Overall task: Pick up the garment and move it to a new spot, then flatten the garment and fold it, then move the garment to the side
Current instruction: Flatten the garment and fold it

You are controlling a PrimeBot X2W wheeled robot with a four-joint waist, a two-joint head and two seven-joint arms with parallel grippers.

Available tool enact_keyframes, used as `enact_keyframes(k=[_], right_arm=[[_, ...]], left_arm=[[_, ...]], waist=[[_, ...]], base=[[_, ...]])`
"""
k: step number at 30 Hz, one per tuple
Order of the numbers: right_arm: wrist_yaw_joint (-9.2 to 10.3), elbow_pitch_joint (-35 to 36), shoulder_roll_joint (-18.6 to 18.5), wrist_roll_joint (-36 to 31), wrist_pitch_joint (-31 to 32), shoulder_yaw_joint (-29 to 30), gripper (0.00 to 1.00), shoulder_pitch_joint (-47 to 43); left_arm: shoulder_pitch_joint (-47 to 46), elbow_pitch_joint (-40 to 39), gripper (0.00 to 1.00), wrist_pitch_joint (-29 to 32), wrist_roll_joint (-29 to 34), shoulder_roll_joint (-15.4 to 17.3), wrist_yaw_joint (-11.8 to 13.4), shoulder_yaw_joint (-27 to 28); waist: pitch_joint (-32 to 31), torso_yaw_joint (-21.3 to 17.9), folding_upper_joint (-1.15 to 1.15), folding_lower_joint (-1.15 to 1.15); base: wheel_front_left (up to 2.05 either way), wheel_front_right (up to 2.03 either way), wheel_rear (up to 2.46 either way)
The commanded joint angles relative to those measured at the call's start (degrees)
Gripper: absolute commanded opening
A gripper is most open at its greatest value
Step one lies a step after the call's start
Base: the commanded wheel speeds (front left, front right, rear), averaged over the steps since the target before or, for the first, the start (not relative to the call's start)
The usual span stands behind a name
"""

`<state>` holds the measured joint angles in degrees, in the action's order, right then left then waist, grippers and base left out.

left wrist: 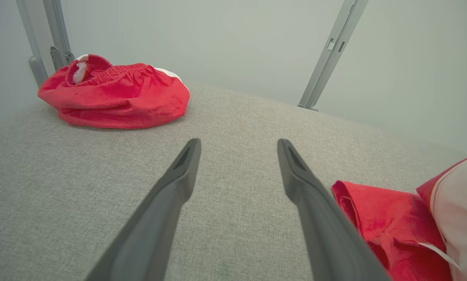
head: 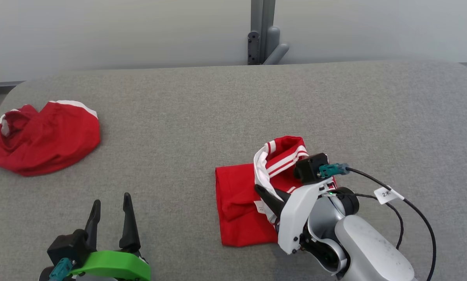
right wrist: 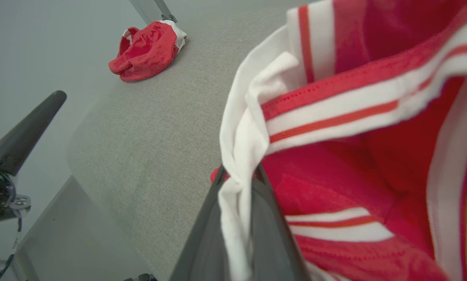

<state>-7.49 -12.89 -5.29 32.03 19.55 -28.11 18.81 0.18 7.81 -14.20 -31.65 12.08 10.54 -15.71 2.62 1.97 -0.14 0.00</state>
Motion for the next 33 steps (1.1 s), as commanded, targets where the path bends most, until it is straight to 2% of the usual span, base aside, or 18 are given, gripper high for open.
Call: enact_keyframes(k=[1,5,6,7,8,14,23,27,33], right_arm=[[0.01,-2.4,0.4,0.2,-0.8,-0.7,0.00,1.5],[0.01,-9.0,1.3,-0.4,-2.4,-2.3,0.00,4.0],[0.01,-10.5,1.5,-0.7,-3.1,-2.5,0.09,4.7],[0.01,-12.9,1.9,-0.7,-4.4,-3.0,0.79,5.7],[0.01,-13.7,2.1,-0.4,-5.0,-3.4,1.00,6.2],[0.01,-16.2,2.3,1.0,-7.2,-6.0,1.00,8.7],[0.01,-12.1,2.3,2.1,-8.4,-8.2,1.00,9.8],[0.01,-8.3,1.2,1.4,-10.3,-5.7,1.00,8.9],[0.01,-3.0,-1.0,-3.4,-14.3,2.6,1.00,6.5]], left_arm=[[-0.8,0.2,1.00,-0.1,0.2,-0.1,-0.3,-0.2],[-1.4,0.8,1.00,-0.3,0.2,-0.3,-0.6,-0.4],[-1.6,1.0,1.00,-0.3,0.3,-0.4,-0.7,-0.5],[-1.9,1.3,1.00,-0.4,0.3,-0.5,-0.8,-0.6],[-2.0,1.5,1.00,-0.4,0.3,-0.5,-0.8,-0.6],[-1.9,2.1,1.00,-0.5,0.3,-0.8,-1.0,-0.5],[-1.5,2.0,1.00,-0.7,0.7,-1.1,-0.7,-0.7],[-1.1,1.7,1.00,-0.8,0.7,-1.0,-0.5,-0.6],[-1.0,1.5,1.00,-0.9,0.8,-1.0,-0.8,-0.5]], waist=[[0.5,1.1,0.14,0.00],[0.9,2.4,0.14,0.00],[1.0,2.7,0.14,0.00],[1.0,3.2,0.14,0.00],[1.1,3.4,0.14,0.00],[0.9,3.6,0.14,0.00],[0.1,2.2,0.14,0.00],[-0.1,1.4,0.14,0.00],[-0.1,0.4,0.14,0.00]], base=[[0.00,0.00,0.00],[0.00,0.00,0.00],[0.00,0.00,0.00],[0.00,0.00,0.00],[0.00,0.00,0.00],[0.00,0.00,0.00],[0.00,0.00,0.00],[0.00,0.00,0.00],[0.00,0.00,0.00]])
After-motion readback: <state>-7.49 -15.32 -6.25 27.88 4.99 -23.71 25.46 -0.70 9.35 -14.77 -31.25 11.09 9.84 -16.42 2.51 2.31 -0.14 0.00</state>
